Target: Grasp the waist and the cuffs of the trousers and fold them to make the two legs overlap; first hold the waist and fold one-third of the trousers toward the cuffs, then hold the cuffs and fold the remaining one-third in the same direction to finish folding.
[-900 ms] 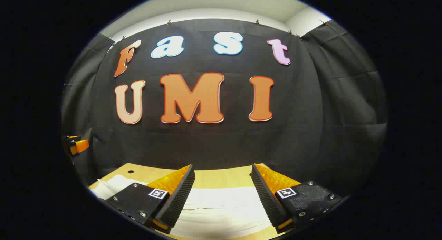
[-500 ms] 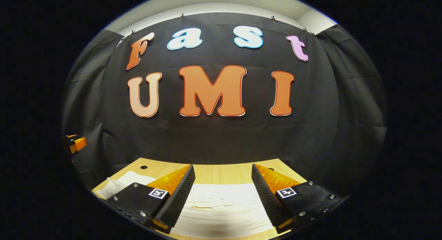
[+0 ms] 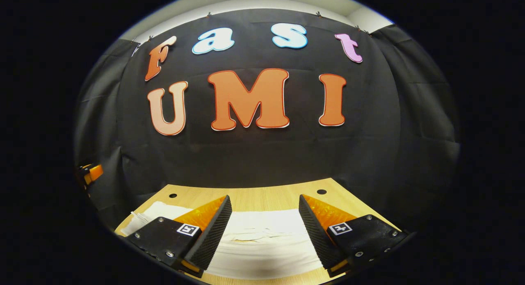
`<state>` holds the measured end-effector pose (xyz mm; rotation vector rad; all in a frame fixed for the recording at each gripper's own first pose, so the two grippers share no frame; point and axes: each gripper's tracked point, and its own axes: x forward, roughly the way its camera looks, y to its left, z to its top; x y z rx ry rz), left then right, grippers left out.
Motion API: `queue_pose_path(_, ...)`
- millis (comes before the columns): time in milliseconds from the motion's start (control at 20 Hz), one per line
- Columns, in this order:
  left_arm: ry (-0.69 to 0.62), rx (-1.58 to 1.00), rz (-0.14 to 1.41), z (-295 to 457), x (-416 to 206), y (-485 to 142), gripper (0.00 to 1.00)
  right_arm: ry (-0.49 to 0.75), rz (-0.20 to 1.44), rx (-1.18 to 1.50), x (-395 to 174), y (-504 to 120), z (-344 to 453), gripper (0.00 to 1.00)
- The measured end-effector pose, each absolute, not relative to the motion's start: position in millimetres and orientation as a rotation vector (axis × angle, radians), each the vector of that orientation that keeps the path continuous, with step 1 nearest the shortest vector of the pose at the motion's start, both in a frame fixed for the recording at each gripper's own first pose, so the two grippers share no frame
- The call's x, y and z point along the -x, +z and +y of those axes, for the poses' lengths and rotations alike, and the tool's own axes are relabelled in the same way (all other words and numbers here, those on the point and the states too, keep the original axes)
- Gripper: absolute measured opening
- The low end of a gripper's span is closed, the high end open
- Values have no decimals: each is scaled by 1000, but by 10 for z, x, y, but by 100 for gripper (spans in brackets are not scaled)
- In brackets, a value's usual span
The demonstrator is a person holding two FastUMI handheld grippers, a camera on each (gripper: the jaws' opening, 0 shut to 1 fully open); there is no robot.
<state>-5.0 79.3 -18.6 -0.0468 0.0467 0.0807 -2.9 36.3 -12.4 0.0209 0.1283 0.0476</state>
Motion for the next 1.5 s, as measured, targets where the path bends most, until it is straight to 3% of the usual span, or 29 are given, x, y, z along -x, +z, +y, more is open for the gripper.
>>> queue_pose_path(500,59,64,84,769,33,-325,98,-24,263,-138,57,-502,-69,98)
queue_pose_path(750,64,44,104,761,17,-383,98,-93,359,-322,52,-828,-399,98)
queue_pose_path(1050,56,38,127,691,-34,-469,98,-190,554,-591,133,-1590,-761,99)
queue_pose_path(1500,79,43,186,622,-88,-691,98,-346,767,-736,278,-2547,-1194,99)
